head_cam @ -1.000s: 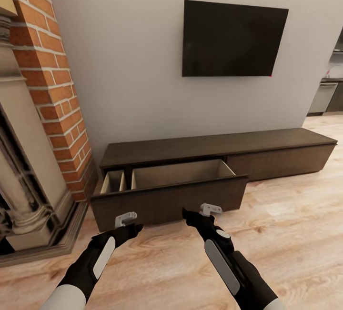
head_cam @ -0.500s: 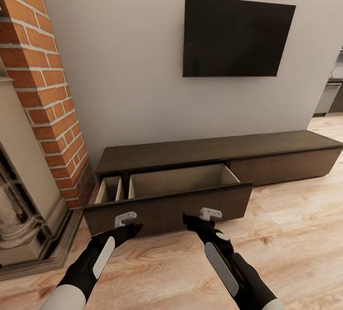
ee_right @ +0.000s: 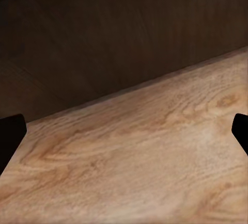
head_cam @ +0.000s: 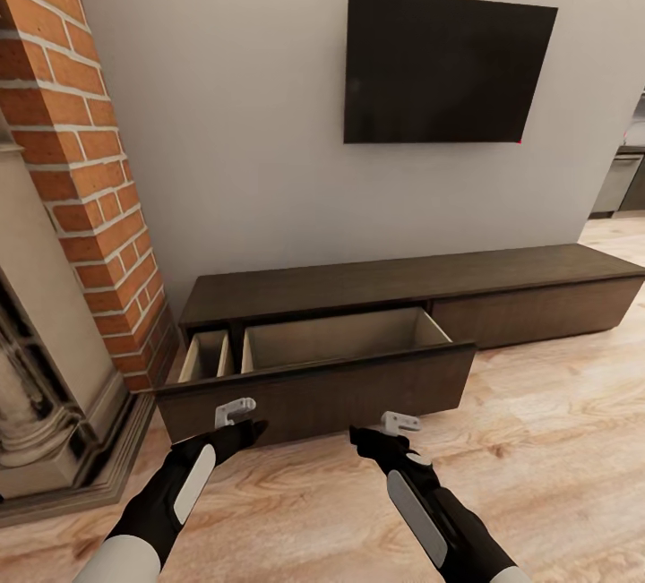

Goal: Place each of the two pumpkins and all three candles from the living room inside a cabinet in the living room (use any cabinet), then make sure every cabinet is closed, and position the cauldron so it is next to a table in the living room.

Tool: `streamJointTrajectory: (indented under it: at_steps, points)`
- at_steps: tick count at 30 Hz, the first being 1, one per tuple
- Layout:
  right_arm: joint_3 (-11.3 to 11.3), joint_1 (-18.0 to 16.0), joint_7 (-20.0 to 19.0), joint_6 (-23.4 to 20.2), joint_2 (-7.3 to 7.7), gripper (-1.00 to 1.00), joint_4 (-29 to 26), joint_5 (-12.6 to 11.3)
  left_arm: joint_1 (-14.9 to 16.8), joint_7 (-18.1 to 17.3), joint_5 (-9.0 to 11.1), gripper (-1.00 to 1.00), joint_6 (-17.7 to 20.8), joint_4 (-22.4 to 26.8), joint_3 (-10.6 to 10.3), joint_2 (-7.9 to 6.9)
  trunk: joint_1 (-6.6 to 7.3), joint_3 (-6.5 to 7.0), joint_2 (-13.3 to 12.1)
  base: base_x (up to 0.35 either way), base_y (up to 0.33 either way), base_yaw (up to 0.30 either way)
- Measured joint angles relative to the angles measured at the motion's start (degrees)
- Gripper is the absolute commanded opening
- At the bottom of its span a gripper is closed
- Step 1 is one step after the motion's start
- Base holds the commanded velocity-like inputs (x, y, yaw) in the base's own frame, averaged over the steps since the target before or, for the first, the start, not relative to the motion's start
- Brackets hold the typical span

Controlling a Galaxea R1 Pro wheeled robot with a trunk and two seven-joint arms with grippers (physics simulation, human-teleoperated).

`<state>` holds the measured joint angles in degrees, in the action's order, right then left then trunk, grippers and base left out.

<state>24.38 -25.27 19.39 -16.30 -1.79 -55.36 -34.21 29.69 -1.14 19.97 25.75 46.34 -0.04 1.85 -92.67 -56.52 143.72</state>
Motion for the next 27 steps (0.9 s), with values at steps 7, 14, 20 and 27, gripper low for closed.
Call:
streamJointTrajectory:
  at_steps: [7, 14, 20, 27]
  points:
    - [0.12, 0.00, 0.00, 0.29, 0.14, 1.00, -0.36, 0.35, 0.00, 0.12, -0.01, 1.00, -0.17, 0.00, 0.01, 0.00, -0.11, -0.88, 0.05, 0.000, 0.000, 0.000]
    - [0.12, 0.00, 0.11, 0.40, 0.20, 1.00, -4.00, 0.50, 0.00, 0.28, 0.00, 1.00, -0.30, -0.15, -0.06, 0.05, -0.29, -2.43, 0.14, 0.000, 0.000, 0.000]
    - [0.11, 0.00, 0.13, 0.45, 0.10, 1.00, -5.94, 0.53, 0.00, 0.37, 0.02, 1.00, -0.44, -0.03, -0.35, 0.08, -0.44, -3.76, 0.22, 0.000, 0.000, 0.000]
    - [0.13, 0.00, 0.19, 0.69, 0.09, 1.00, -6.10, 0.53, 0.00, 0.31, -0.01, 1.00, -1.40, 0.04, -0.24, 0.01, -0.62, -5.31, 0.32, 0.000, 0.000, 0.000]
